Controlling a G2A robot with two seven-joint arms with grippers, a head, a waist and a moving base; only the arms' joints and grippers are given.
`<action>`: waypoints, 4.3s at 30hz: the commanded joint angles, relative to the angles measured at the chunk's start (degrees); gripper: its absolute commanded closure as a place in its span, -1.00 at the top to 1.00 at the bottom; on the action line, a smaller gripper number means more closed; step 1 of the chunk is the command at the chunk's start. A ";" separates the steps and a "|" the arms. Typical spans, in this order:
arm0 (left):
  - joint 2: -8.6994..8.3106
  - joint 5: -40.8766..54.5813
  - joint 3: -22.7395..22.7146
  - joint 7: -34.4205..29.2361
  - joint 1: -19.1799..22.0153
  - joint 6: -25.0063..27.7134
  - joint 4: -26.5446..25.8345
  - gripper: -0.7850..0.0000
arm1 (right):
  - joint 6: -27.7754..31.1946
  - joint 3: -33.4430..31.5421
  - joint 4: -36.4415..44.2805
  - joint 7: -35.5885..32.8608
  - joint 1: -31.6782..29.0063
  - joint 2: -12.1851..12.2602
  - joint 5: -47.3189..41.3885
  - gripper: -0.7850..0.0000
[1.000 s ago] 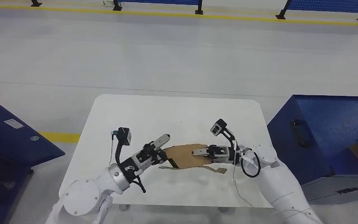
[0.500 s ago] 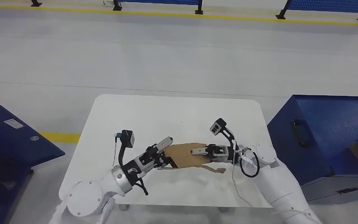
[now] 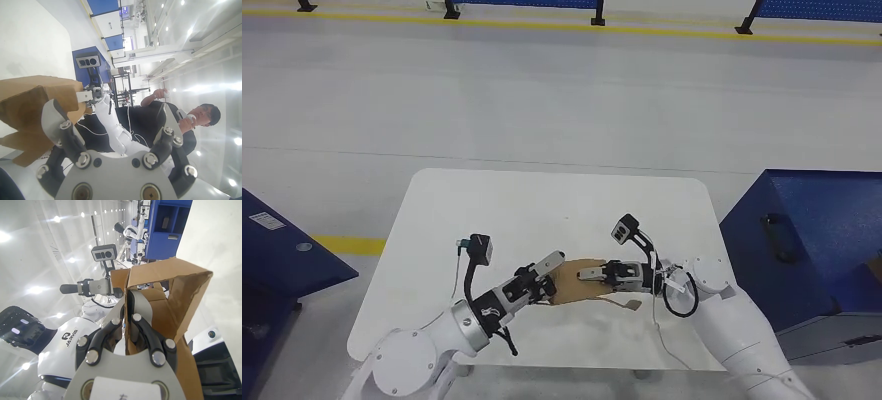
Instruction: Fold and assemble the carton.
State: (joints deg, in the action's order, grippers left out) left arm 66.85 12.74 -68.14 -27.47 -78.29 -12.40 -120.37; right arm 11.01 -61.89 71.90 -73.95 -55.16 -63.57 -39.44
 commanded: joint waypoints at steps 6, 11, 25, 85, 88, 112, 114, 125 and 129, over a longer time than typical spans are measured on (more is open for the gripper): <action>0.12 1.19 -0.76 0.55 0.94 0.07 0.15 1.00 | -2.12 -0.55 -2.97 -2.71 0.76 -0.39 -5.99 -1.00; -0.08 3.18 -4.68 1.66 -0.38 2.42 -1.49 1.00 | -2.12 -0.55 -2.97 -2.71 0.76 -0.39 -5.99 -1.00; -0.08 3.18 -4.68 1.66 -0.38 2.42 -1.49 1.00 | -2.91 -0.51 -2.78 -2.24 0.34 -0.47 -7.16 -1.00; -2.76 -5.29 -3.50 -17.87 10.56 -11.26 10.25 1.00 | -6.26 4.85 -13.00 -14.06 9.60 -3.05 -32.71 -1.00; -2.87 -4.64 -3.70 -18.61 10.62 -11.28 10.23 1.00 | -4.85 4.85 -13.71 -14.06 10.08 -3.11 -31.93 -1.00; -3.61 1.37 -7.71 -17.57 9.37 -9.49 10.08 1.00 | -0.85 3.66 -18.18 -13.95 11.60 -4.24 -30.40 -1.00; -3.59 4.64 -10.34 -15.15 7.52 -7.08 8.32 1.00 | -0.81 3.49 -19.08 -13.80 11.96 -4.44 -30.25 -1.00; -4.19 -4.31 -8.09 -13.87 1.96 -7.10 -1.63 1.00 | 1.54 3.02 -20.09 -12.93 12.54 -5.24 -26.59 -1.00; -3.90 -6.01 -4.41 -13.27 4.64 -8.57 -0.14 1.00 | 1.82 2.75 -19.60 -13.08 12.36 -5.39 -25.41 -1.00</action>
State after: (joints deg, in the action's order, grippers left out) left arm 62.86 7.13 -73.51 -41.19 -74.38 -20.78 -120.99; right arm 12.81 -59.09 52.16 -86.98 -42.72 -68.93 -65.06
